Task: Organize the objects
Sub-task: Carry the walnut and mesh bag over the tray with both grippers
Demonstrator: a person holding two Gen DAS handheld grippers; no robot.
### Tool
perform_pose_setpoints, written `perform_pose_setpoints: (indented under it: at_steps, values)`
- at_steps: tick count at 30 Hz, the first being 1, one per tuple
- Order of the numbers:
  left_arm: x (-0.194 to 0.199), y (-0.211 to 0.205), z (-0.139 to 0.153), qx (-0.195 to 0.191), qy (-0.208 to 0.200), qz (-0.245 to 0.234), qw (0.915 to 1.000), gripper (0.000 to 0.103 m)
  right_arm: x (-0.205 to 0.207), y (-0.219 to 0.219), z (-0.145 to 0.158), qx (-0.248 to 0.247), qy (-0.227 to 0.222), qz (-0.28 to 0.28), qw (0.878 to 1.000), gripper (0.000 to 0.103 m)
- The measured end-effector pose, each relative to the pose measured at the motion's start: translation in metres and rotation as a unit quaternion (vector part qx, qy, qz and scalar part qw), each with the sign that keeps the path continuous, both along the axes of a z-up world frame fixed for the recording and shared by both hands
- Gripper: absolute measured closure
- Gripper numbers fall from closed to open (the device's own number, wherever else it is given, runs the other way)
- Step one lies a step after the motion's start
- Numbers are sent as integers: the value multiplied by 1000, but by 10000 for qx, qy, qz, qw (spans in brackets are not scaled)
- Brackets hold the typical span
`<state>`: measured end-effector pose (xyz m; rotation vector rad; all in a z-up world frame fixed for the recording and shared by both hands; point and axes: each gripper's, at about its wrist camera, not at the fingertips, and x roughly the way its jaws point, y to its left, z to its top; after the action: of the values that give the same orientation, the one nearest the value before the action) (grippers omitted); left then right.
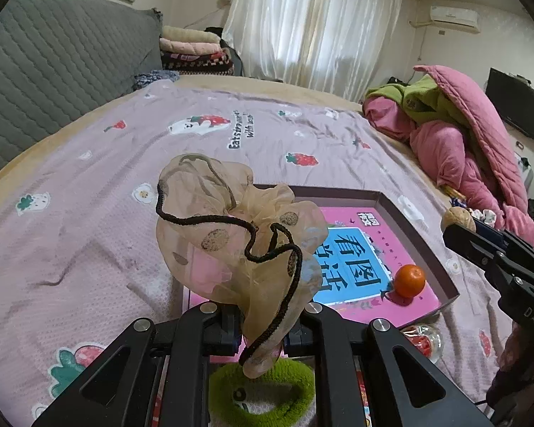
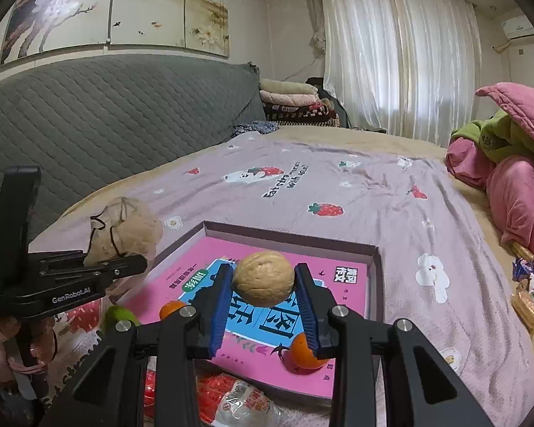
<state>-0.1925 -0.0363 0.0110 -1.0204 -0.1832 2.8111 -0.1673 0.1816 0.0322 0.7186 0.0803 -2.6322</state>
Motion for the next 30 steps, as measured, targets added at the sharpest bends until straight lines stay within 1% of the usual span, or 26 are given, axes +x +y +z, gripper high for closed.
perform_pose_setpoints:
  at_steps: [16,30]
  values:
    - [-21,3,-24,7,-250,-73,9997,87,-12,-15,-24,271,-277,100,9992,67]
    - [-37,6,-40,99,-473,-181,9987,86,-22,-30,-52,495,-656,263,9963,67]
